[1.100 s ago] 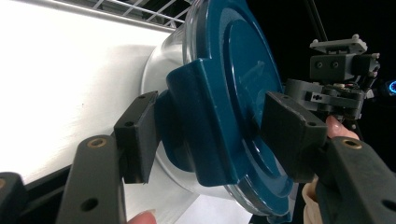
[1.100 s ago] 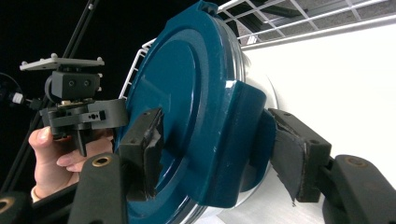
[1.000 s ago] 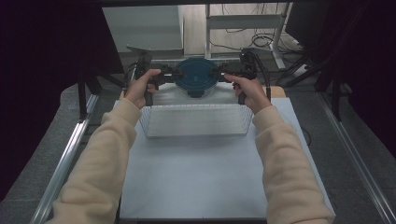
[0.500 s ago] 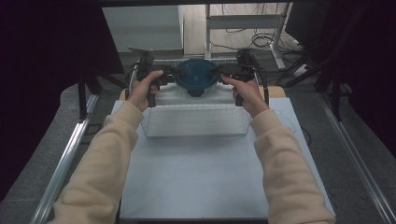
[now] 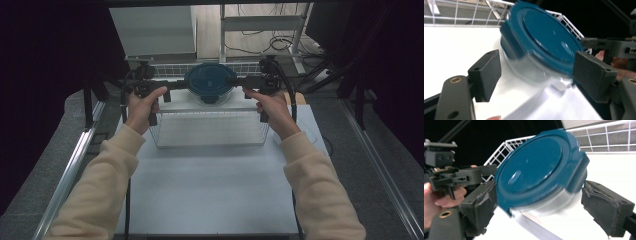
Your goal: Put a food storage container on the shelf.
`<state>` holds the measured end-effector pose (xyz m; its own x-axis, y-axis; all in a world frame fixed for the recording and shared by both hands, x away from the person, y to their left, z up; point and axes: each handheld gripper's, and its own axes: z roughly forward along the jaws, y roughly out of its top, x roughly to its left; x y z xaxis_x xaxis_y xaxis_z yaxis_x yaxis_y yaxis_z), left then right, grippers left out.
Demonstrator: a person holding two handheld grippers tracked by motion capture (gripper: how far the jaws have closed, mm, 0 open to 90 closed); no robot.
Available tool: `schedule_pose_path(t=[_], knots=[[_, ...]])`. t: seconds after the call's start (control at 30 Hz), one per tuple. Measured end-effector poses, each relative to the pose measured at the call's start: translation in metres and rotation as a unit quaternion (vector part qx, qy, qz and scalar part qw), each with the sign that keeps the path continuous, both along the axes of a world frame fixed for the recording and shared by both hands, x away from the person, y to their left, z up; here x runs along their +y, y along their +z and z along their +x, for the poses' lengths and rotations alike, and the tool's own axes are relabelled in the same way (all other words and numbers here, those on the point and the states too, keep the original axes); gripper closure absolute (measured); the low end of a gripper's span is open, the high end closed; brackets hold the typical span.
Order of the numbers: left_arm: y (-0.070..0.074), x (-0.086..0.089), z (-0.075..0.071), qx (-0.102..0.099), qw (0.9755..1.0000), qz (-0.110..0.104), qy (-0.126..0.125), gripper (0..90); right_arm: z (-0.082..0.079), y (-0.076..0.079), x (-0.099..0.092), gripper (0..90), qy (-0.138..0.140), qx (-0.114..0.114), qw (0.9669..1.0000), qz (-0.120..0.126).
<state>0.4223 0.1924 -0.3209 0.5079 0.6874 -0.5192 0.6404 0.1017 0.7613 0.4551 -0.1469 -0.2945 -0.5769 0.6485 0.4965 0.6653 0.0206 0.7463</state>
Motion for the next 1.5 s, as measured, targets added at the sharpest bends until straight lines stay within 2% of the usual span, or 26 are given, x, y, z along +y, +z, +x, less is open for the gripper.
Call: schedule_pose_path(t=[0.1,0.13,0.17,0.23,0.27,0.3,0.33,0.53,0.67,0.7,0.77,0.83,0.87,0.9,0.97,1.03,1.1,1.13,1.17,1.2,1.23,1.27,1.37,1.5], knots=[[-0.005,0.001,-0.021,-0.018,0.9997,0.011,-0.008,23.8,-0.017,-0.001,-0.004,15.6,0.007,-0.033,0.9991,-0.025],[-0.005,0.001,-0.021,-0.018,0.9997,0.011,-0.008,24.1,-0.017,-0.001,-0.004,15.6,0.007,-0.033,0.9991,-0.025],[-0.01,0.001,-0.036,-0.029,0.9992,0.021,-0.016,24.2,-0.03,-0.005,-0.007,16.7,0.016,-0.047,0.9983,-0.03],[-0.017,0.002,-0.05,-0.037,0.9987,0.028,-0.022,24.3,-0.042,-0.011,-0.011,18.0,0.025,-0.058,0.9975,-0.031],[-0.017,0.002,-0.05,-0.037,0.9987,0.028,-0.022,24.3,-0.042,-0.011,-0.011,18.0,0.025,-0.058,0.9975,-0.031],[-0.024,0.002,-0.061,-0.042,0.9981,0.037,-0.025,24.3,-0.053,-0.018,-0.015,19.0,0.036,-0.065,0.9967,-0.033],[-0.024,0.002,-0.061,-0.042,0.9981,0.037,-0.025,24.3,-0.053,-0.018,-0.015,19.0,0.036,-0.065,0.9967,-0.033],[-0.051,0.001,-0.097,-0.049,0.9958,0.072,-0.029,24.5,-0.089,-0.047,-0.029,22.7,0.051,-0.085,0.9934,-0.058],[-0.069,-0.001,-0.114,-0.048,0.9942,0.09,-0.034,24.5,-0.108,-0.066,-0.036,23.6,0.06,-0.088,0.9921,-0.066],[-0.069,-0.001,-0.114,-0.048,0.9942,0.09,-0.034,24.5,-0.108,-0.066,-0.036,23.6,0.06,-0.088,0.9921,-0.066],[-0.084,-0.003,-0.125,-0.043,0.9929,0.104,-0.036,24.5,-0.12,-0.083,-0.042,24.3,0.062,-0.083,0.9919,-0.073],[-0.095,-0.005,-0.13,-0.036,0.9921,0.112,-0.043,24.5,-0.126,-0.094,-0.044,24.7,0.064,-0.079,0.9917,-0.079],[-0.095,-0.005,-0.13,-0.036,0.9921,0.112,-0.043,24.5,-0.129,-0.099,-0.045,24.8,0.066,-0.076,0.9914,-0.084],[-0.104,-0.007,-0.134,-0.028,0.9912,0.121,-0.046,24.4,-0.131,-0.104,-0.045,25.2,0.067,-0.074,0.991,-0.089],[-0.112,-0.008,-0.137,-0.025,0.9901,0.13,-0.046,24.5,-0.135,-0.113,-0.047,25.9,0.07,-0.07,0.9908,-0.093],[-0.119,-0.007,-0.14,-0.019,0.9905,0.128,-0.047,24.4,-0.139,-0.121,-0.048,26.4,0.072,-0.062,0.9909,-0.095],[-0.128,-0.006,-0.143,-0.009,0.991,0.126,-0.044,24.5,-0.141,-0.128,-0.048,26.5,0.075,-0.062,0.989,-0.112],[-0.128,-0.006,-0.143,-0.009,0.991,0.126,-0.044,24.4,-0.141,-0.128,-0.048,26.5,0.075,-0.062,0.989,-0.112],[-0.138,-0.005,-0.144,0.003,0.9896,0.135,-0.047,24.3,-0.144,-0.133,-0.048,26.5,0.073,-0.062,0.988,-0.121],[-0.138,-0.005,-0.144,0.003,0.9896,0.135,-0.047,24.5,-0.144,-0.133,-0.048,26.5,0.073,-0.062,0.988,-0.121],[-0.147,-0.004,-0.144,0.016,0.9889,0.141,-0.045,24.5,-0.146,-0.14,-0.048,26.6,0.076,-0.054,0.9879,-0.124],[-0.151,-0.004,-0.144,0.02,0.9884,0.143,-0.047,24.4,-0.147,-0.144,-0.048,26.5,0.078,-0.051,0.9874,-0.128],[-0.155,-0.003,-0.144,0.025,0.9882,0.144,-0.045,24.6,-0.149,-0.153,-0.048,26.5,0.08,-0.039,0.9866,-0.137],[-0.155,-0.003,-0.145,0.023,0.9883,0.143,-0.046,24.7,-0.15,-0.158,-0.047,26.7,0.08,-0.036,0.9857,-0.144]])
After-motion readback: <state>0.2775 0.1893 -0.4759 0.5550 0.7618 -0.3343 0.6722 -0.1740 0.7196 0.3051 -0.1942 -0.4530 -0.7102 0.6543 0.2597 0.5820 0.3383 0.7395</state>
